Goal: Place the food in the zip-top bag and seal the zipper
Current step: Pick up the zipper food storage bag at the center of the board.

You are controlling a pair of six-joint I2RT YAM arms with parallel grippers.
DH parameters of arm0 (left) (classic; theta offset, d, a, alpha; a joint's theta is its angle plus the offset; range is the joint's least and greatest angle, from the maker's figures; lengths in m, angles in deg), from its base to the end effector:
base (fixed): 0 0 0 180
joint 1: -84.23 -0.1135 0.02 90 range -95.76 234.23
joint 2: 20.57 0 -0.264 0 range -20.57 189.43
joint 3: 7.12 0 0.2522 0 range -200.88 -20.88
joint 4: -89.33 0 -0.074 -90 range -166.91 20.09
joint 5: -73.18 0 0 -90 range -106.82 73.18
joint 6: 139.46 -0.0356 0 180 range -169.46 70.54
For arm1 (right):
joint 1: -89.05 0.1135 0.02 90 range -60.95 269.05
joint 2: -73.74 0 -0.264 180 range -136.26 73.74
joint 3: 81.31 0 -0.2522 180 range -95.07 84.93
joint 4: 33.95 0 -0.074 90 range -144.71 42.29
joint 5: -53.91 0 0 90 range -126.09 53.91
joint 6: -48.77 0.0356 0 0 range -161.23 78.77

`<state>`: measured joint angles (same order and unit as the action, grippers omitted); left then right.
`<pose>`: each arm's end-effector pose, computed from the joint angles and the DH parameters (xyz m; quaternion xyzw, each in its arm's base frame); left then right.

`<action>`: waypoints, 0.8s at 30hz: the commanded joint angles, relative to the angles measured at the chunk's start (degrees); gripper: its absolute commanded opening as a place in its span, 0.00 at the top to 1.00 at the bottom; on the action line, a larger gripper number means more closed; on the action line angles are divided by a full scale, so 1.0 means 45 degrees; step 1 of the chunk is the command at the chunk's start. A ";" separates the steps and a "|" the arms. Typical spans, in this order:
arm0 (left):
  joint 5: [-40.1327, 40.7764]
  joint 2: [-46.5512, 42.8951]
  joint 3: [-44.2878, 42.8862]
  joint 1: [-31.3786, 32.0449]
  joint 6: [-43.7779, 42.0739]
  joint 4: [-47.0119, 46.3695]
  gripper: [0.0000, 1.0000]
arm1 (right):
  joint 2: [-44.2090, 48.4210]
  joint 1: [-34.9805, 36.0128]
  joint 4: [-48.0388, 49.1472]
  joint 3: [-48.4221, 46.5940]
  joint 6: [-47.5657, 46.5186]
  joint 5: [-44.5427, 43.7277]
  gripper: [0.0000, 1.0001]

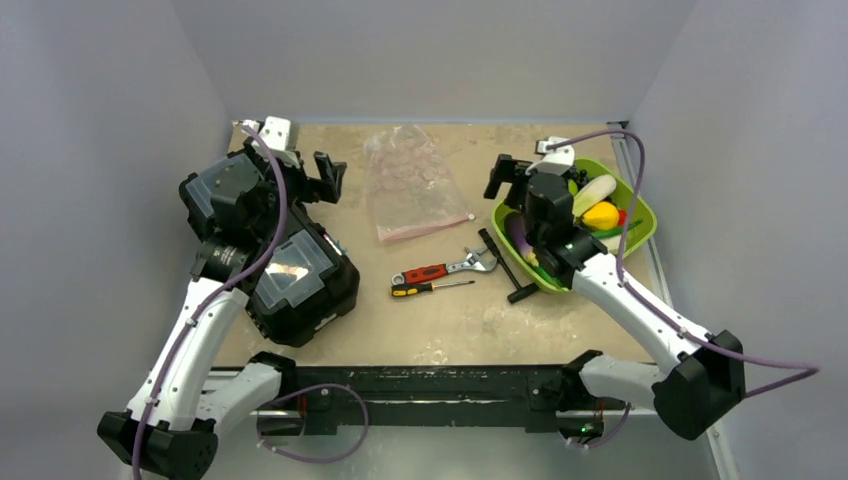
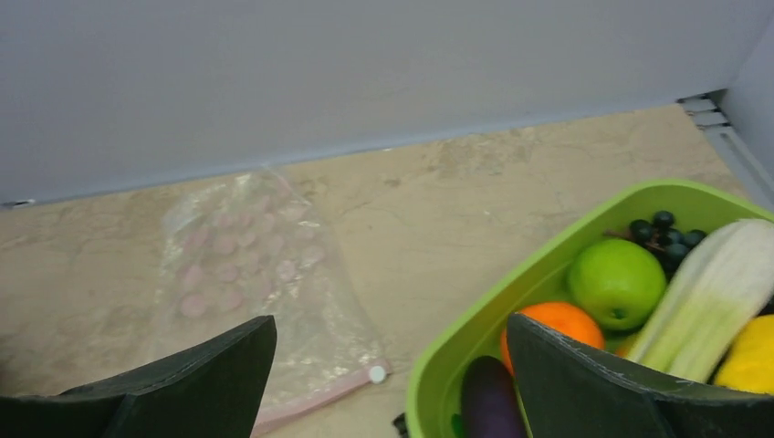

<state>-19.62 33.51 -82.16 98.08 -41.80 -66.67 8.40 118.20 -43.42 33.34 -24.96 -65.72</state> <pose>0.2035 -0.0520 0.4117 0.0560 0.7234 -0.1458 0.6725 0.2405 0.1140 0.3362 0.0815 0.7515 0.0613 0.6518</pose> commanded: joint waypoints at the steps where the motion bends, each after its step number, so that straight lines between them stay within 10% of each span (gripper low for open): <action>1: 0.0050 0.0118 -0.0447 0.1193 -0.0664 0.0108 0.03 | -0.0928 0.1423 -0.0338 -0.1398 0.1115 -0.0430 0.01; 12: -0.0450 0.0128 -0.0524 0.1996 -0.0513 0.0317 0.04 | -0.3056 0.2398 0.3680 0.1203 0.9340 0.5503 0.01; 24: -0.1054 0.0410 -0.0595 0.2099 -0.0655 0.0306 0.05 | -0.4422 0.3064 0.3228 0.1741 1.5257 0.2197 0.02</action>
<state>-22.01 34.71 -82.29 107.20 -44.16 -63.96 -11.20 130.48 -29.69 42.39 30.84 -47.49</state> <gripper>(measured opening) 0.955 0.987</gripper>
